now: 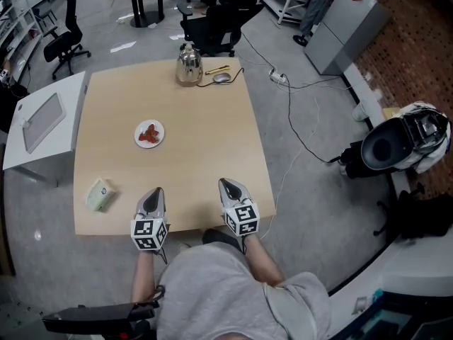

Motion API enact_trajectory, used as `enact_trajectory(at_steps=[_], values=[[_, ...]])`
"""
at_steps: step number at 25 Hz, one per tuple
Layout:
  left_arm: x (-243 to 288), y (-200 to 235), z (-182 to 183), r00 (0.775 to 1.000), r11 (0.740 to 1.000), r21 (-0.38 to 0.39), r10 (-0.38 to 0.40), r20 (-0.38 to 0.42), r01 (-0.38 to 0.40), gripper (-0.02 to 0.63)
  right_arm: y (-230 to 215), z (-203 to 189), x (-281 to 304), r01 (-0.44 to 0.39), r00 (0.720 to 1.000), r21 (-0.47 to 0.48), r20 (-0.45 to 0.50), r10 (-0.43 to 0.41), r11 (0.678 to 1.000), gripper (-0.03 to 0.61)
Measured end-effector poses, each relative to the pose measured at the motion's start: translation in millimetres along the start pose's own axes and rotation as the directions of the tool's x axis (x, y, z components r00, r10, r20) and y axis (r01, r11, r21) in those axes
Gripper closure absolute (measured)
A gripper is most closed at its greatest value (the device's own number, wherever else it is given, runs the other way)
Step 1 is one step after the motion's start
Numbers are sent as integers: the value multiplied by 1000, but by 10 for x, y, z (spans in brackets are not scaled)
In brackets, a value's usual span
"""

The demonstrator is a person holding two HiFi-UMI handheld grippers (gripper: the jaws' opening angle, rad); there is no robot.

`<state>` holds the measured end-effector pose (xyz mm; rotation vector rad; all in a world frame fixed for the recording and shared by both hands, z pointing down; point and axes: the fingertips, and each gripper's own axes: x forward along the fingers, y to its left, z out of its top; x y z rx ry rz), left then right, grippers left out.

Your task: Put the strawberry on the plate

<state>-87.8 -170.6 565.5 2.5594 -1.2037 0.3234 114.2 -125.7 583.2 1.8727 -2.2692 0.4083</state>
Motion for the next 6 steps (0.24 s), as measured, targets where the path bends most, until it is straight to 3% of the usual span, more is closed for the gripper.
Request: enact_trajectory(at_steps=[6], values=[[-33, 6, 30, 1000, 1000, 0, 3, -2, -3, 594, 19, 25, -18, -1, 1000, 3, -4, 1, 1000, 572]])
